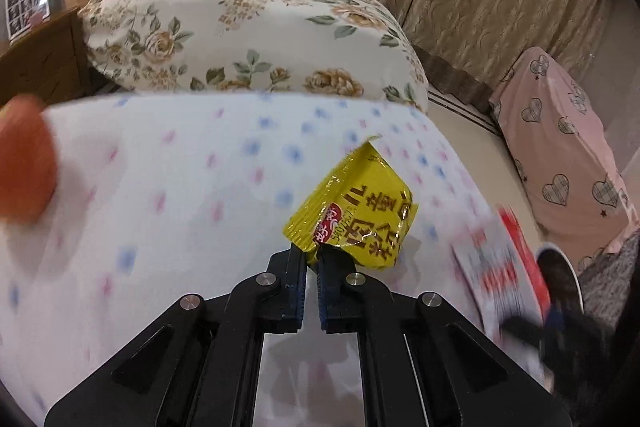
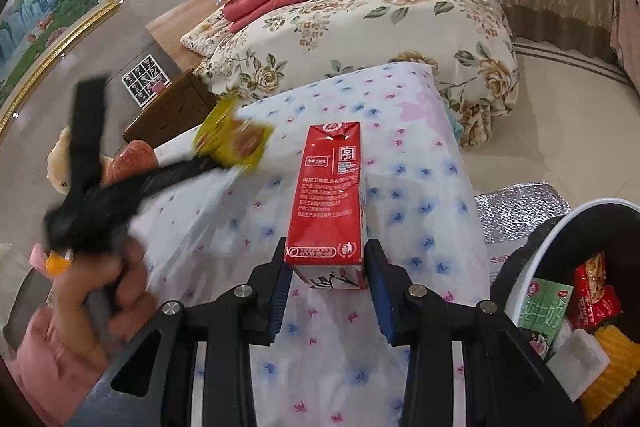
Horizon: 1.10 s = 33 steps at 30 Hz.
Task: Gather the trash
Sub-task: 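Grasp the yellow snack wrapper with the left tool while the right grasps the red-white milk box, then carry the wrapper and milk box over the bin with both tools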
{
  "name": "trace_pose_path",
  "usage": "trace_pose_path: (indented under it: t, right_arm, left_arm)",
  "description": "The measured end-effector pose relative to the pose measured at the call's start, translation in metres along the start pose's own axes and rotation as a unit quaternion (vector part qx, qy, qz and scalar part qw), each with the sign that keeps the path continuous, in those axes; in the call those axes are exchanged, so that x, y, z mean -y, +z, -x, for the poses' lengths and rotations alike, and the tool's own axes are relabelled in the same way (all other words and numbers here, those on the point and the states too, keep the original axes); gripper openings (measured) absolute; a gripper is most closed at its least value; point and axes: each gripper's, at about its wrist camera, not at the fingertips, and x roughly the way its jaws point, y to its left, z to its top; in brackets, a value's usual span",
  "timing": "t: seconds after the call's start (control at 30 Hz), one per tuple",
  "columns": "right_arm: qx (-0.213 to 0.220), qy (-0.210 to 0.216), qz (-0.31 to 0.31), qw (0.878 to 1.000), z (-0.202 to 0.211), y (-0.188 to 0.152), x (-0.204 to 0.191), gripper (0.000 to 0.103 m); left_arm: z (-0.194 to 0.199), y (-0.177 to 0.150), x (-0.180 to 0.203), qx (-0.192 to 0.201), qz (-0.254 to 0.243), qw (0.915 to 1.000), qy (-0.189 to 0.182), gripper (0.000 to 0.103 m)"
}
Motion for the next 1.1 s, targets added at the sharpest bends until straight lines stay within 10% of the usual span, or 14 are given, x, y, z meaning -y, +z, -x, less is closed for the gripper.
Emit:
trace_pose_path:
  t: [0.27, 0.4, 1.1]
  right_arm:
    - [-0.002, -0.024, 0.003, 1.000, -0.017, 0.006, -0.002, 0.050]
    - [-0.004, -0.029, -0.001, 1.000, -0.017, 0.004, 0.000, 0.032]
    - [0.011, 0.012, 0.020, 1.000, 0.069, -0.075, -0.015, 0.032]
  left_arm:
    - [0.049, -0.061, -0.003, -0.012, 0.041, 0.9991, -0.002, 0.004]
    - [0.053, -0.076, 0.005, -0.022, 0.044, 0.9988, -0.003, 0.004]
    - [0.095, -0.123, 0.033, -0.014, 0.025, 0.9995, 0.012, 0.004]
